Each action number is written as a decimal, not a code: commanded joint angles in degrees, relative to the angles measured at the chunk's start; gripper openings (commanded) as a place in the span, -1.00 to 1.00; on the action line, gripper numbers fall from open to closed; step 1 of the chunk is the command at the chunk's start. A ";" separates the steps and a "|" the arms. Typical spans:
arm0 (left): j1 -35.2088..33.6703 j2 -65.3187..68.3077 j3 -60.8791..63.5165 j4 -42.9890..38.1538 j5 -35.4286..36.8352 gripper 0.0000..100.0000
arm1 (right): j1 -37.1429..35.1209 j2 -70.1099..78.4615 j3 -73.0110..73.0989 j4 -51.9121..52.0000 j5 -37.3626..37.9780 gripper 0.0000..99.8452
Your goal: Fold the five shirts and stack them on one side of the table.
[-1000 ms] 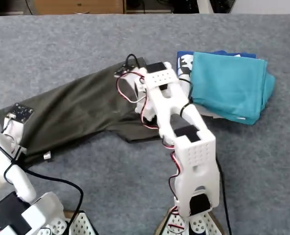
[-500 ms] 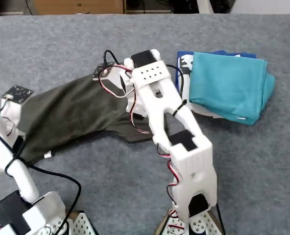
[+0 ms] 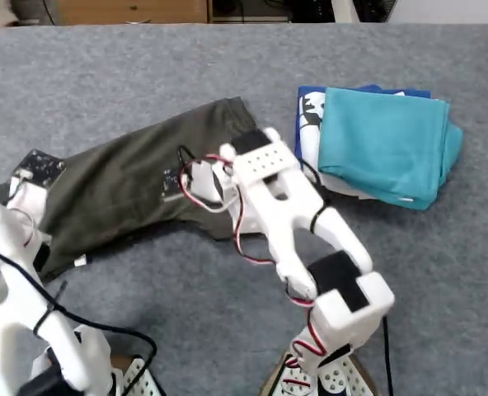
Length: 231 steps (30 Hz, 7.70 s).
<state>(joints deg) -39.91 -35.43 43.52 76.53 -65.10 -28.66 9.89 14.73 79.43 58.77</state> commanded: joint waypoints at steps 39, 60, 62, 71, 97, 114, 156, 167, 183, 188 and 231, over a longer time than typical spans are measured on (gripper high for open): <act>-4.75 -2.33 1.14 -0.70 -1.76 -0.96 | 0.84 13.49 -10.33 -5.71 2.46 -0.93; -4.40 -2.33 1.14 -0.79 -2.02 -0.96 | -2.51 42.24 -84.18 22.68 9.32 -1.00; -4.40 -2.33 1.14 -0.79 -2.02 -0.96 | -3.65 45.14 -88.84 22.68 9.93 -1.00; -4.40 -2.33 1.14 -0.79 -2.02 -0.96 | -4.53 57.89 -102.64 16.79 9.93 -1.00; -4.40 -2.68 1.58 -0.70 -2.02 -0.96 | 3.38 51.91 -110.55 20.04 2.99 -1.00; -4.75 -1.80 -2.90 -0.70 6.59 -0.96 | 1.63 48.31 -93.23 18.99 -6.15 -1.00; -9.76 71.96 -79.38 24.35 34.90 -0.65 | 2.07 48.40 -96.13 22.59 -10.29 -1.00; -9.49 74.24 -76.40 18.99 41.93 -0.58 | 2.15 48.40 -95.87 22.51 -9.93 -1.00; -1.85 84.70 -75.25 24.26 50.20 -0.52 | 2.24 48.40 -96.22 22.59 -10.02 -1.00; 0.18 84.79 -73.49 24.26 52.75 -0.57 | 2.33 48.31 -96.31 22.59 -10.02 -1.00; -16.26 76.70 -101.80 24.53 46.68 -0.97 | 4.70 48.48 -107.30 13.98 -22.15 -1.00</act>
<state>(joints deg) -60.40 48.79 -59.60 100.18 -18.15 -24.70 62.37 -87.60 97.54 41.45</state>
